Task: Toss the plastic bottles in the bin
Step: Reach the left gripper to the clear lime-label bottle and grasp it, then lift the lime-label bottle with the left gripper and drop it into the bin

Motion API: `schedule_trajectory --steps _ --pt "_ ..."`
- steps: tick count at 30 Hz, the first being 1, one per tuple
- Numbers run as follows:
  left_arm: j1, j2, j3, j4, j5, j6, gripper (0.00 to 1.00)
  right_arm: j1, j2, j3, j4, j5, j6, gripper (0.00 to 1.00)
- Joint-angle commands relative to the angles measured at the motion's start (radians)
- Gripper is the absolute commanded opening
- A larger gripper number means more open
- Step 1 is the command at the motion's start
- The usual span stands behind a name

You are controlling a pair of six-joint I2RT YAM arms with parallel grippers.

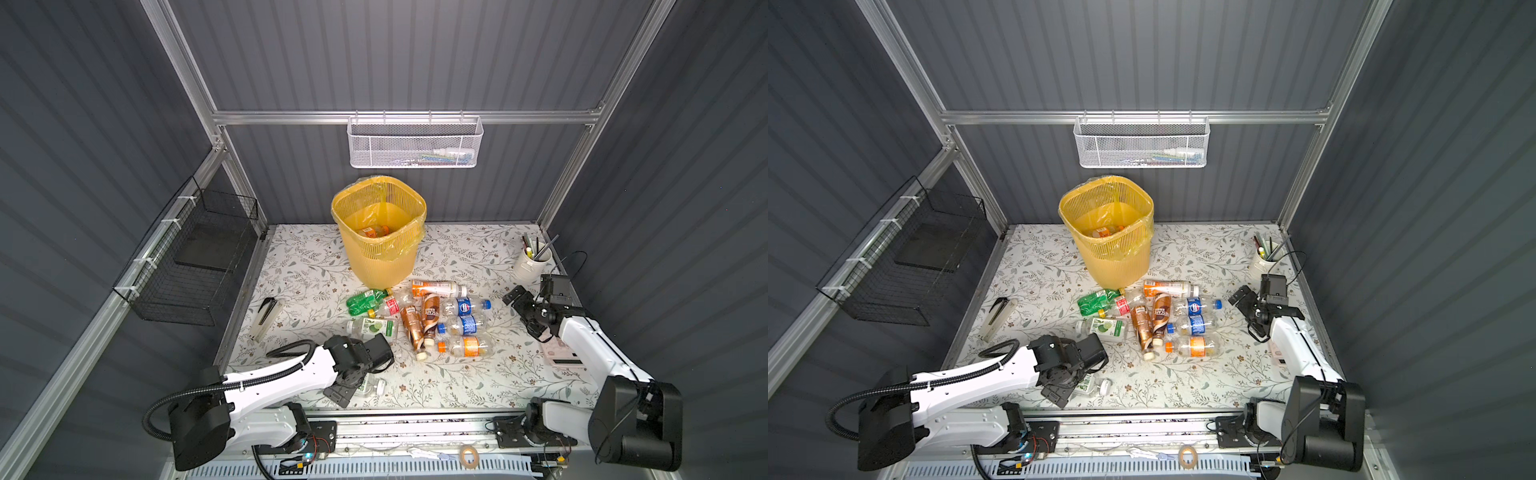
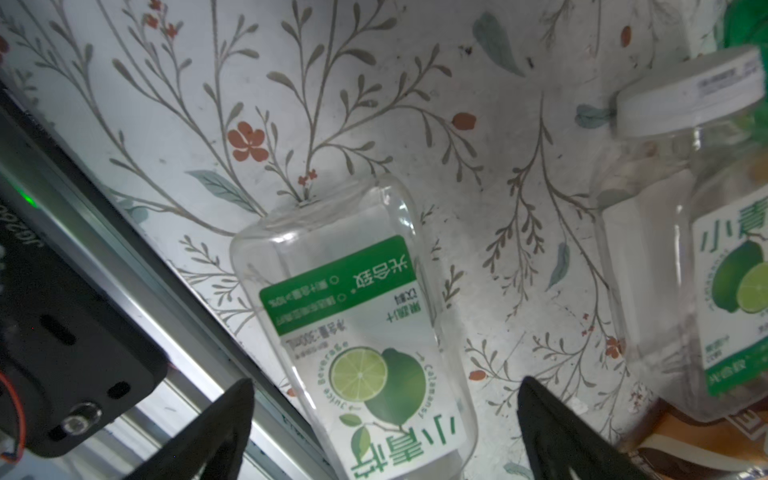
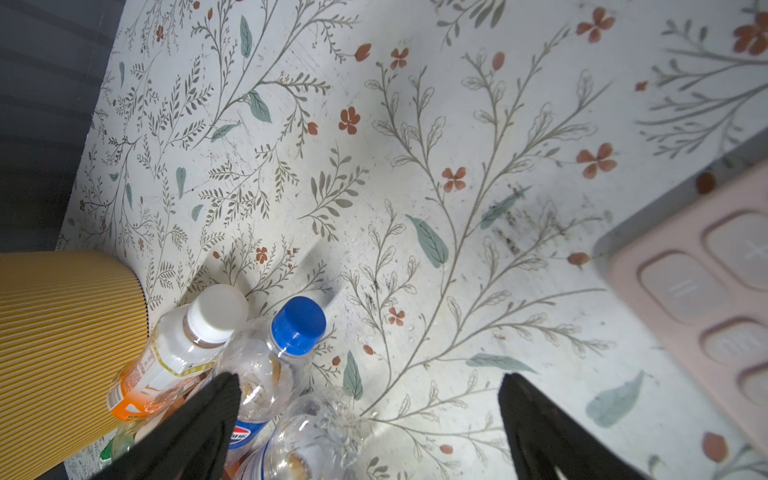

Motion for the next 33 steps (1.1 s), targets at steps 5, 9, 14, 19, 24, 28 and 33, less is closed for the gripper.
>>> schedule_trajectory --steps 5,9,14,19,24,28,33 --pt "-0.006 0.062 -0.089 0.144 0.012 -0.063 0.93 -0.024 0.002 0.021 -0.024 -0.019 -0.030 0.99" --pt "-0.005 0.081 -0.139 0.222 0.011 -0.061 0.84 -0.030 0.000 0.024 -0.029 -0.024 -0.034 0.99" --pt "-0.003 0.064 -0.158 0.231 -0.033 -0.054 0.65 -0.033 -0.002 0.024 -0.030 -0.028 -0.030 0.99" --pt "-0.003 0.009 -0.024 0.074 -0.216 0.041 0.54 -0.032 0.000 0.024 -0.024 -0.031 -0.025 0.99" --pt "-0.003 -0.062 0.181 -0.108 -0.481 0.212 0.53 -0.032 0.006 0.031 -0.020 -0.029 -0.026 0.99" --pt "-0.002 -0.133 0.362 -0.133 -0.763 0.440 0.53 -0.034 -0.003 0.041 0.006 -0.035 -0.050 0.99" --pt "0.090 -0.189 0.496 0.311 -0.849 1.119 0.56 -0.042 -0.038 0.026 0.061 -0.088 -0.044 0.99"
